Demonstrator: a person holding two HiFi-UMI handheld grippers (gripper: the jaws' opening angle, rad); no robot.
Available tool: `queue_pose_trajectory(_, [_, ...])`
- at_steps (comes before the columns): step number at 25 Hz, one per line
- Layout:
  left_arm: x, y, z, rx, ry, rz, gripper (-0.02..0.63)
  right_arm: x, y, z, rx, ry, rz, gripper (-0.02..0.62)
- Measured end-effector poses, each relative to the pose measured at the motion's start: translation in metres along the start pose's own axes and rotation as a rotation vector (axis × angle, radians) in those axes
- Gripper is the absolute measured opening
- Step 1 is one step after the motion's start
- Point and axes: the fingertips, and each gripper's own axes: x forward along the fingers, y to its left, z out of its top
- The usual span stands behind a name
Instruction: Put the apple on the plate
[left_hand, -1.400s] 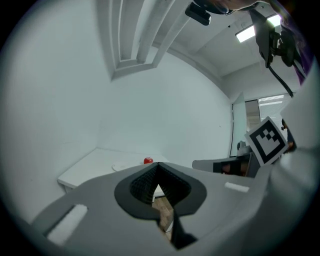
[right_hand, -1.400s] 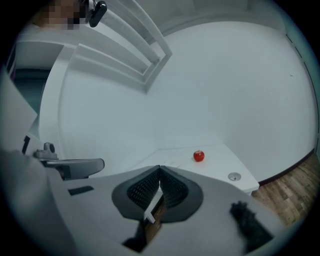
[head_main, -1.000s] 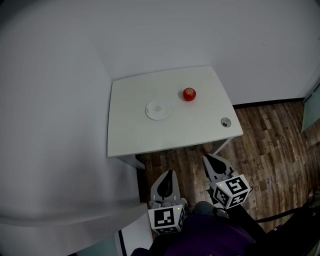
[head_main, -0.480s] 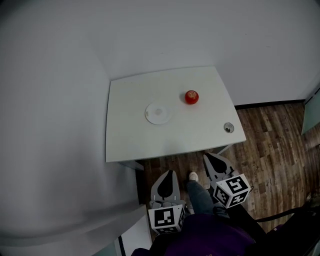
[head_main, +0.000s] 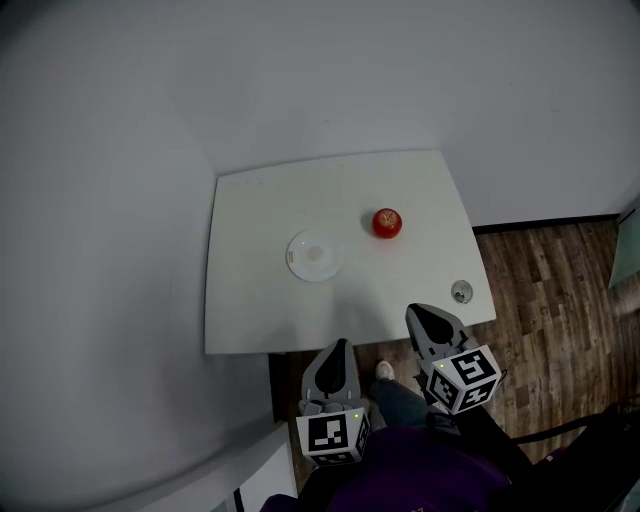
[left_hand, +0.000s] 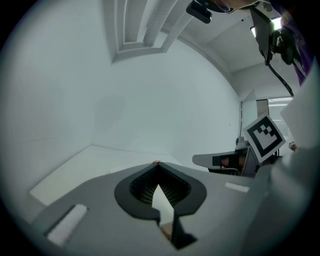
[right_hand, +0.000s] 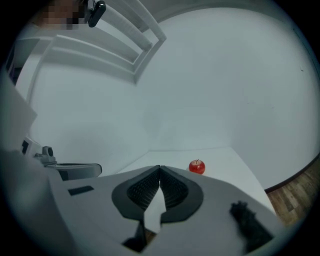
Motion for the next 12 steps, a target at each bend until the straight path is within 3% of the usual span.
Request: queue_pose_trajectory(12, [0.084,-0.012,0.022,0.016,0.006,0.037,0.008,0.049,-0.064,0.033,-0.012,0.012,0.055,0.011])
